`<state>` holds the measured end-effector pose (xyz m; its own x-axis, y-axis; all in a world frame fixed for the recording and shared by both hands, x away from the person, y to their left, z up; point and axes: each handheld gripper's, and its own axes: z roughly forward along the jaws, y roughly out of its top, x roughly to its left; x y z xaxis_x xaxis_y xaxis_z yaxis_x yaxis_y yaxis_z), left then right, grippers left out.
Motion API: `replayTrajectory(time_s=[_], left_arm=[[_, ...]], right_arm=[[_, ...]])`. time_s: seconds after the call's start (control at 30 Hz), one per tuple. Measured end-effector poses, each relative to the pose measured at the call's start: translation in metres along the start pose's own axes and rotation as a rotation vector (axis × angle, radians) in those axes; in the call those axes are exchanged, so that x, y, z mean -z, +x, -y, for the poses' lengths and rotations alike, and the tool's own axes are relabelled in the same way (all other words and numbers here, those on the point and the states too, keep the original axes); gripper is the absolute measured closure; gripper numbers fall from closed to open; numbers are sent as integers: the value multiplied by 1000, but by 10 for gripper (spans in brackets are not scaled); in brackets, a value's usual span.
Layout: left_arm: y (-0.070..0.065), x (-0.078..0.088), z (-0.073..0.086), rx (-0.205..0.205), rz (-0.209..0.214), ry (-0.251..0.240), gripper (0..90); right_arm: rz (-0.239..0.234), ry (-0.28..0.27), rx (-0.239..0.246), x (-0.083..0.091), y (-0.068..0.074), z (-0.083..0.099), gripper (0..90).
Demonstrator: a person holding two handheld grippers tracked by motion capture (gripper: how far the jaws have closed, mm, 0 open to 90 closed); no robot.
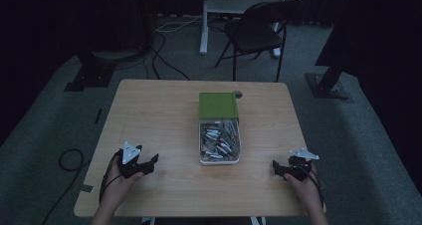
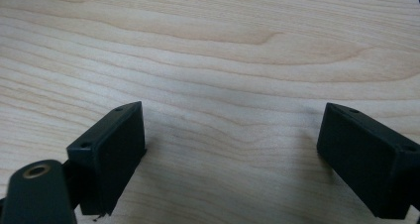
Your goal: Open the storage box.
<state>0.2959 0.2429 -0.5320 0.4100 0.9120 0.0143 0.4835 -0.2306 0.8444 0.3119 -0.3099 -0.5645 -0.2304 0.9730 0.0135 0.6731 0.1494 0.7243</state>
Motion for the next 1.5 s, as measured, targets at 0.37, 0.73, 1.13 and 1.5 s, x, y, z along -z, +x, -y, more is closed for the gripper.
replayTrajectory(time_s=[0.37,0.73,1.13,1.5], left_arm=[[12,0,7,41,-35,-3,145],[23,1,14,78,-90,64,100],[30,0,22,137,-131,114,100],[34,-2,28,158,-147,183,101]], right_arm=[[0,0,0,0,0,0,109],[0,0,0,0,0,0,109],[0,0,0,0,0,0,109],[0,0,0,0,0,0,109]])
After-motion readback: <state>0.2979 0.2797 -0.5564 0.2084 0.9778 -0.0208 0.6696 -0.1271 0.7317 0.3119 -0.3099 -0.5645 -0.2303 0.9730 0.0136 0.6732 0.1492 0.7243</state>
